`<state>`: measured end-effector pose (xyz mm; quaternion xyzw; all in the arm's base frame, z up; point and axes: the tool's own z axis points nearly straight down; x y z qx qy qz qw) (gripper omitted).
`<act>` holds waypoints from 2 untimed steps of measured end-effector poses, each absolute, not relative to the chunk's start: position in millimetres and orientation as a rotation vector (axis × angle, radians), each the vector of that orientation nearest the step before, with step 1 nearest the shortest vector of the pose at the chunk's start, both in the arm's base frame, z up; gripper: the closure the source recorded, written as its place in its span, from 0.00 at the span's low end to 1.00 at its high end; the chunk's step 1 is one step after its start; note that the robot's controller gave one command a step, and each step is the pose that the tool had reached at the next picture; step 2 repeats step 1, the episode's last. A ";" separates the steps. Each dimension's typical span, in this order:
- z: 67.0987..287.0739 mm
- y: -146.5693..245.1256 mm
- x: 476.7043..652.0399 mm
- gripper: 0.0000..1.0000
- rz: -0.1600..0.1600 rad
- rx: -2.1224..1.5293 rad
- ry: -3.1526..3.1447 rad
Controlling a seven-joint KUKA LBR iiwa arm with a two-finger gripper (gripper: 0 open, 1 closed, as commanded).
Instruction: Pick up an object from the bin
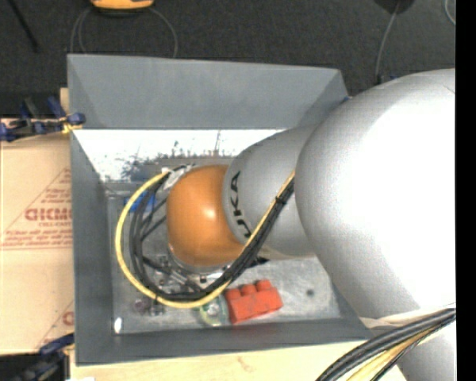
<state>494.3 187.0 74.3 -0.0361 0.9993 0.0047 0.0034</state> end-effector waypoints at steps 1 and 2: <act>239.7 183.6 485.6 1.00 0.003 -0.207 3.123; 239.7 183.6 485.6 1.00 0.003 -0.207 3.123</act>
Offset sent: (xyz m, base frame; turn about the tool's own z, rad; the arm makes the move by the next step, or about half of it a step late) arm -0.0113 -0.0030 0.1602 -0.0623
